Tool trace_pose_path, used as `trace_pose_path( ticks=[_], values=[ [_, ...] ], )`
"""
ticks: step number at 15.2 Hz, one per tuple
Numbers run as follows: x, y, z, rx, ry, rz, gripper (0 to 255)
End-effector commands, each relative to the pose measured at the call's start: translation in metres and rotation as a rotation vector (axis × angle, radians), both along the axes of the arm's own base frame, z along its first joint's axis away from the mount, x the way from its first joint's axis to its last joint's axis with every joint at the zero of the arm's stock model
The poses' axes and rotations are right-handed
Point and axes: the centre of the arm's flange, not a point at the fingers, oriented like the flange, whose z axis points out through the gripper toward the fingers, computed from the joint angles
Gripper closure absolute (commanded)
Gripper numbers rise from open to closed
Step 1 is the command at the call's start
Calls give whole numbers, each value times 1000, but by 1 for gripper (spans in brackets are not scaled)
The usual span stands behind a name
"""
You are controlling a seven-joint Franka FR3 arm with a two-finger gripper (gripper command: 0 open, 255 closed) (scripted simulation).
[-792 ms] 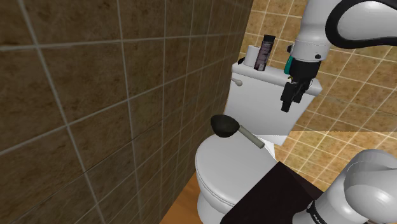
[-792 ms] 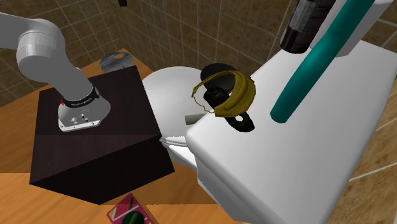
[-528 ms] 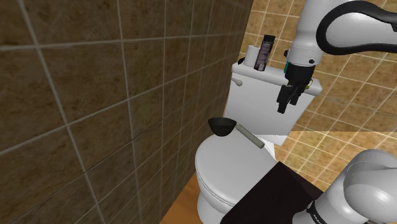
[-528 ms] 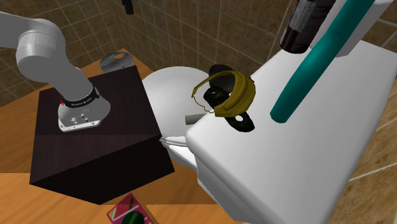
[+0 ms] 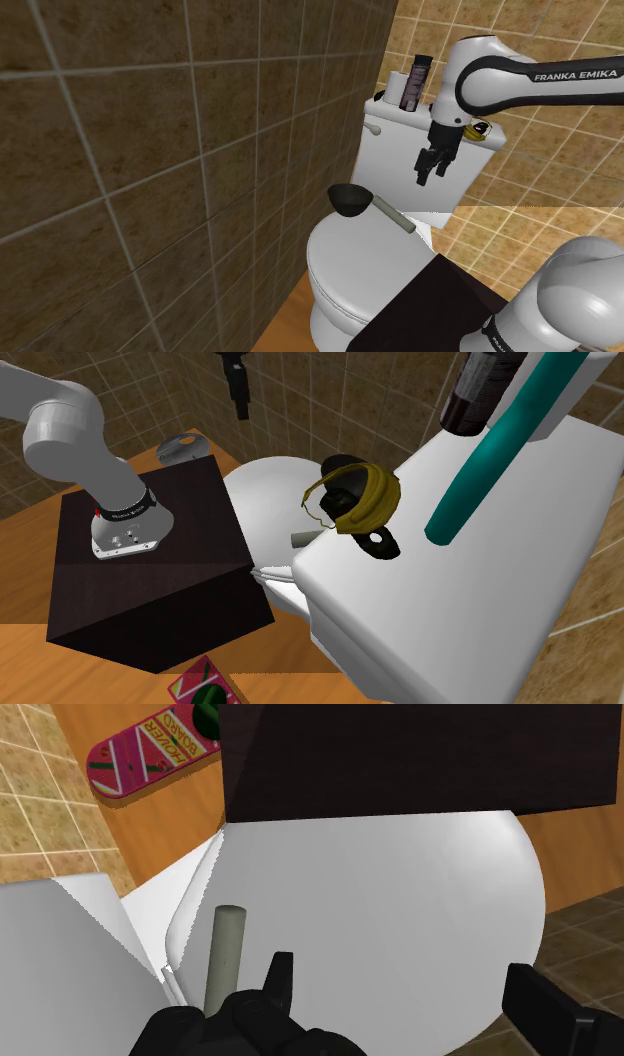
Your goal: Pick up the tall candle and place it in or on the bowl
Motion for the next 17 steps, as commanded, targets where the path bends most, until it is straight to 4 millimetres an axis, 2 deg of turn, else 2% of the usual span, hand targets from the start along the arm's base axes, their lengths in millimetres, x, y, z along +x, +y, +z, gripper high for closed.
trace_pose_path(
  ticks=[1, 17],
  values=[
    [13, -19, -18, 11, -6, -18, 0],
    [97, -149, -173, 107, -30, -157, 0]
  ],
)
